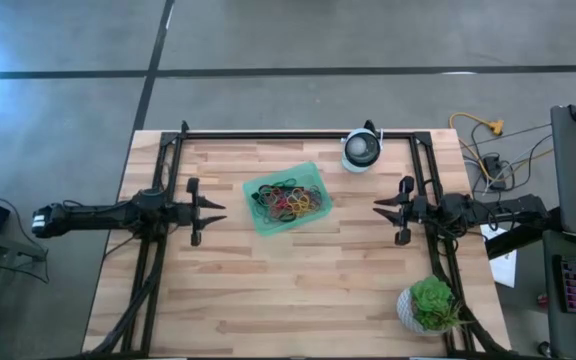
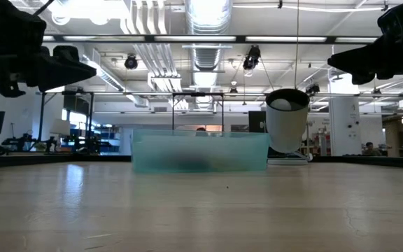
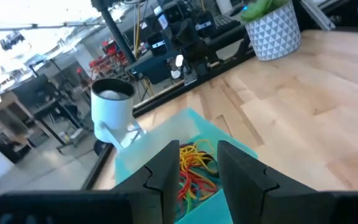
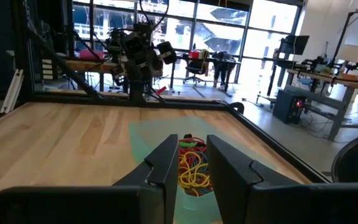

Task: Pick and place rubber bands into bin
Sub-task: Return to Home Position

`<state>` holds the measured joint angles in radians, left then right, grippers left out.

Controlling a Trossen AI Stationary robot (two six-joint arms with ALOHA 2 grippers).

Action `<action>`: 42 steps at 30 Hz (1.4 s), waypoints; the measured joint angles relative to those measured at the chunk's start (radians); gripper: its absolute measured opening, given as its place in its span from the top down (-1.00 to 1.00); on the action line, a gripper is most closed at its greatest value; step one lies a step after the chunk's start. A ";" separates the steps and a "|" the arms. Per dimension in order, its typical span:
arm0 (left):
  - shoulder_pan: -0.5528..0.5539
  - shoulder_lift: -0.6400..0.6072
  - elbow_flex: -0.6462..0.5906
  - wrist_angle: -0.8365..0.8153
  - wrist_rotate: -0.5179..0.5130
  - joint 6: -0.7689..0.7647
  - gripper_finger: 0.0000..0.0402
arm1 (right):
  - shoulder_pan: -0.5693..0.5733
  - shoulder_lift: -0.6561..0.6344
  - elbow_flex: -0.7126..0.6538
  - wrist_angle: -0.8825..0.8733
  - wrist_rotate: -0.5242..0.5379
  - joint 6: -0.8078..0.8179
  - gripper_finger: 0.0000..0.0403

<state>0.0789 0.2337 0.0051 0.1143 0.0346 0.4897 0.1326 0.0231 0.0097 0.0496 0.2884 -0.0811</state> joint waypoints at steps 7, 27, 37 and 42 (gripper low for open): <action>0.000 0.000 0.000 0.000 0.001 0.016 0.54 | 0.000 0.000 0.000 0.000 0.000 -0.001 0.60; 0.000 -0.004 0.000 0.230 0.007 -0.250 0.54 | 0.000 0.000 0.000 0.000 0.000 -0.005 0.63; 0.000 -0.037 0.000 0.102 -0.011 -0.458 0.54 | 0.000 0.000 0.000 0.000 0.000 -0.003 0.58; 0.000 -0.050 0.000 0.092 -0.070 -0.539 0.54 | 0.000 0.000 0.000 0.000 0.000 -0.001 0.60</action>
<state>0.0790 0.1836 0.0051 0.2058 -0.0352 -0.0491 0.1325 0.0231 0.0097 0.0494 0.2883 -0.0818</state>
